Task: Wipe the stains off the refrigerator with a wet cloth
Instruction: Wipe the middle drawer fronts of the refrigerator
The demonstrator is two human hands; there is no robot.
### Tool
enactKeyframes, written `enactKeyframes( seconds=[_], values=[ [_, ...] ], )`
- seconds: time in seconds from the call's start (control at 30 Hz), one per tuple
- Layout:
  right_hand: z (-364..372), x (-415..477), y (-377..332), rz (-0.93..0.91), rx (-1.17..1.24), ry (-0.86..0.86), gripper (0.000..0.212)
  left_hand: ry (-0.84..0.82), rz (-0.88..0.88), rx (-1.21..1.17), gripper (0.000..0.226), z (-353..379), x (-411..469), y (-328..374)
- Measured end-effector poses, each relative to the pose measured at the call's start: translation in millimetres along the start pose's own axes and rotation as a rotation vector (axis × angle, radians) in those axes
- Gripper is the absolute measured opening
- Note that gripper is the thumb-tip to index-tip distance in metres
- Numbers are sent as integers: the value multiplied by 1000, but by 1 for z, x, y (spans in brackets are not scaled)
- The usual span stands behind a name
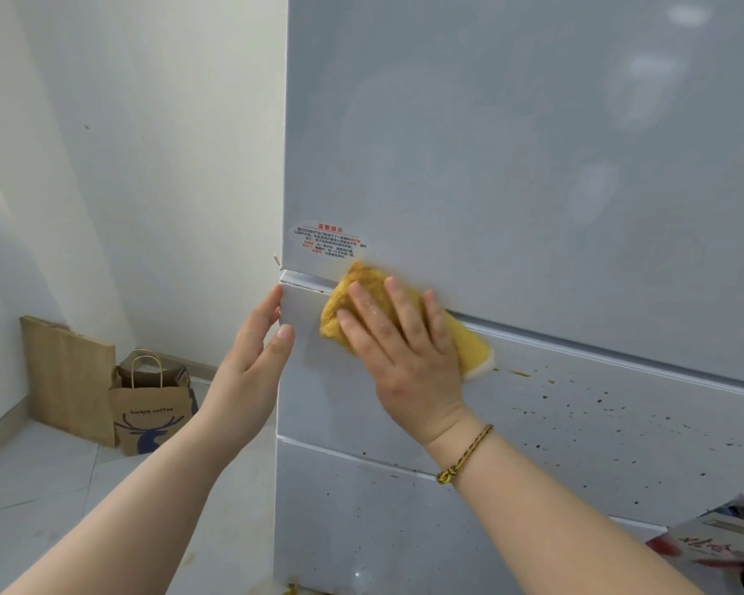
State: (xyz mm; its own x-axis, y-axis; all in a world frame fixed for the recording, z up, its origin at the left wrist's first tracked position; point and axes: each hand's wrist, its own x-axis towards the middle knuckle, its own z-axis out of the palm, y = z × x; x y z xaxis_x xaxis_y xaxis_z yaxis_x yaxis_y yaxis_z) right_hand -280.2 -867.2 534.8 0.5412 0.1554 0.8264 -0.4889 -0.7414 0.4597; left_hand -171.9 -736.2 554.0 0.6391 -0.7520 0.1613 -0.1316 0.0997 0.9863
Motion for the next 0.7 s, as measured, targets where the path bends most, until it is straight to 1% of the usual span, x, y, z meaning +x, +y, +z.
enactKeyframes(
  seconds=[0.07, 0.17, 0.23, 0.27, 0.3, 0.33, 0.37, 0.47, 0.53, 0.6, 0.7],
  values=[
    [10, -22, -15, -91, -59, -94, 41, 0, -3, -4, 43, 0, -1, -1],
    [22, -68, -32, -343, -102, -317, 45, -11, 4, 11, 44, 0, -1, -1],
    [17, -81, -32, -488, -99, -460, 52, -12, 9, 21, 46, 1, -1, -1],
    [14, -80, -29, -547, -111, -502, 56, -8, 11, 25, 47, 2, -1, -1],
    [11, -74, -24, -584, -121, -508, 58, 3, 10, 28, 48, 4, -1, -1],
    [6, -65, -16, -577, -115, -479, 56, 17, 7, 31, 49, 6, -2, -2],
    [0, -54, -5, -521, -82, -410, 52, 29, 4, 36, 50, 8, -3, -3],
    [-14, -33, 28, -224, 3, -124, 35, 58, -10, 59, 55, 15, -3, -5],
    [-18, -41, 39, -75, -22, -34, 33, 66, 1, 97, 60, 17, -3, -5],
    [-12, -65, 36, -79, -73, -49, 38, 79, 1, 115, 65, 18, -2, -6],
    [1, -114, 19, -249, -81, -213, 44, 77, -15, 82, 68, 12, -1, -10]
  ],
)
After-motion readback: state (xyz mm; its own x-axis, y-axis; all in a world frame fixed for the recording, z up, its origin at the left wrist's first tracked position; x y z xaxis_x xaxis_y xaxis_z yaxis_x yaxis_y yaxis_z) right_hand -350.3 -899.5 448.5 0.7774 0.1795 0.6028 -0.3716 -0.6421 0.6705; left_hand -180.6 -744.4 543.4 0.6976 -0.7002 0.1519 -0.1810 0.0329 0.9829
